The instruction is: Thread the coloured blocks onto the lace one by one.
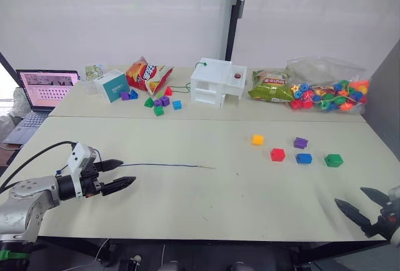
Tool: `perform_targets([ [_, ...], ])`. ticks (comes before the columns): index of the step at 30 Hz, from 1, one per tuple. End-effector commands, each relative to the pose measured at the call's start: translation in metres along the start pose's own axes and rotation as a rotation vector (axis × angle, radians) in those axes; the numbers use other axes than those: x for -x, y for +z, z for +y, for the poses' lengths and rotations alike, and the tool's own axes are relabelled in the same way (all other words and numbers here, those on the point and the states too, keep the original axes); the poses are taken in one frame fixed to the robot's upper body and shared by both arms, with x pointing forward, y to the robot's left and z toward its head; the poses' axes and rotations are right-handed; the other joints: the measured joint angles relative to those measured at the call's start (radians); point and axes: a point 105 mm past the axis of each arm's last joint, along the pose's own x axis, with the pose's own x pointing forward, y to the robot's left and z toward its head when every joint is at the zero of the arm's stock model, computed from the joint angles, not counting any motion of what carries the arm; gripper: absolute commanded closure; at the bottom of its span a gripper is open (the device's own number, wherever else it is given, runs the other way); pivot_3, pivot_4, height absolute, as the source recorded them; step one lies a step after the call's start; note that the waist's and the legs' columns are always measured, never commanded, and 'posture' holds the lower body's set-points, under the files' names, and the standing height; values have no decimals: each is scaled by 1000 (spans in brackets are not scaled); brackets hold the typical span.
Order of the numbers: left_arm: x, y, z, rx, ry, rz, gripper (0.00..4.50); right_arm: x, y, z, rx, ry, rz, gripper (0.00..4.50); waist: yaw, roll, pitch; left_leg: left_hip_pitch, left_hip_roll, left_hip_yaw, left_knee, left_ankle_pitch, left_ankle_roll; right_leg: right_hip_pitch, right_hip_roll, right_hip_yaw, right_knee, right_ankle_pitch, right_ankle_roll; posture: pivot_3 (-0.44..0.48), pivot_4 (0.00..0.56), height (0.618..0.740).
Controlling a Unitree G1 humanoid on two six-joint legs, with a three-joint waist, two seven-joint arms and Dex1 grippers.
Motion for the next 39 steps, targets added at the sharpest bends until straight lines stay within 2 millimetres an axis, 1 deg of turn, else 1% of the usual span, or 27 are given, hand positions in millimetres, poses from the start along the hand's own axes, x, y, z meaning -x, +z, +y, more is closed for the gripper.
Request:
perform_targets([
  [1, 5, 15, 3, -41, 18, -29, 0, 1, 12, 2, 29, 10, -32, 51, 0, 0, 0, 0, 0, 0, 0, 0, 0, 0, 0, 0, 0, 0, 0, 0, 150, 740],
  [4, 5, 18, 4, -44, 27, -37, 0, -1, 11, 5, 17, 16, -27, 51, 0, 0, 0, 0, 0, 0, 0, 0, 0, 0, 0, 0, 0, 0, 0, 0, 150, 740],
  [7, -12, 23, -8, -56, -71, -45, 0, -8, 19, 30, -19, 126, -31, 51, 2, 0, 0, 0, 0, 0, 0, 0, 0, 0, 0, -1, 0, 0, 0, 0, 150, 740],
  [11, -31, 26, -18, -64, -181, -31, 0, -17, 29, 50, 1, 224, -32, 51, 2, 0, 0, 0, -1, -1, 0, 0, 0, 1, 1, -1, 0, 0, 0, 0, 150, 740],
  [13, -49, 29, -26, -103, -279, -7, 0, -24, 38, 67, 22, 321, -43, 51, 2, 0, 0, 0, -1, -1, 0, 0, 0, 1, 3, -3, 0, 0, 1, 0, 150, 740],
  [15, -67, 34, -30, -146, -355, 13, 0, -31, 45, 81, 50, 413, -41, 51, 3, 0, 0, 0, -2, 0, 2, 0, 0, 1, 7, -5, 1, 0, 1, 0, 150, 740],
  [17, -81, 38, -30, -181, -403, 34, 0, -35, 50, 89, 72, 465, -36, 51, 3, 0, 0, -1, -3, 0, 4, 0, 0, 1, 11, -5, 1, 1, 1, 0, 150, 740],
  [21, -122, 48, -33, -281, -504, 67, 0, -44, 60, 103, 127, 576, -30, 51, 3, -1, 0, -5, -3, 0, 12, -1, 3, 1, 15, -6, 4, 1, 2, 0, 150, 740],
  [22, -128, 49, -34, -293, -521, 75, 0, -45, 61, 105, 133, 589, -28, 51, 4, -1, 0, -6, -4, 0, 13, -1, 3, 0, 15, -7, 4, 2, 3, 0, 150, 740],
  [23, -139, 48, -38, -313, -556, 85, 0, -46, 63, 109, 148, 612, -28, 51, 4, -1, 0, -7, -4, 0, 14, -1, 4, 1, 15, -7, 3, 2, 4, 0, 150, 740],
  [25, -155, 46, -45, -335, -605, 96, 0, -47, 66, 114, 169, 639, -30, 51, 4, -1, 1, -9, -5, -1, 16, -2, 5, 0, 15, -7, 3, 2, 5, 0, 150, 740],
  [27, -166, 42, -49, -353, -630, 107, 0, -48, 69, 115, 178, 638, -39, 51, 3, -1, 1, -10, -5, -1, 18, -3, 7, 0, 14, -7, 3, 3, 6, 0, 150, 740],
  [30, -181, 31, -54, -379, -642, 131, 0, -47, 72, 114, 183, 622, -48, 51, 1, -2, 1, -11, -5, -1, 19, -4, 8, 0, 14, -7, 3, 3, 7, 0, 150, 740],
  [35, -187, 10, -52, -429, -628, 200, 0, -42, 72, 116, 174, 601, -52, 51, 2, -3, 2, -11, -5, -1, 19, -4, 8, 0, 14, -7, 3, 3, 7, 0, 150, 740],
  [39, -187, 4, -51, -423, -630, 214, 0, -40, 71, 116, 168, 591, -52, 51, 2, -3, 2, -10, -5, -1, 21, -4, 8, 1, 13, -6, 3, 4, 8, 0, 150, 740],
])
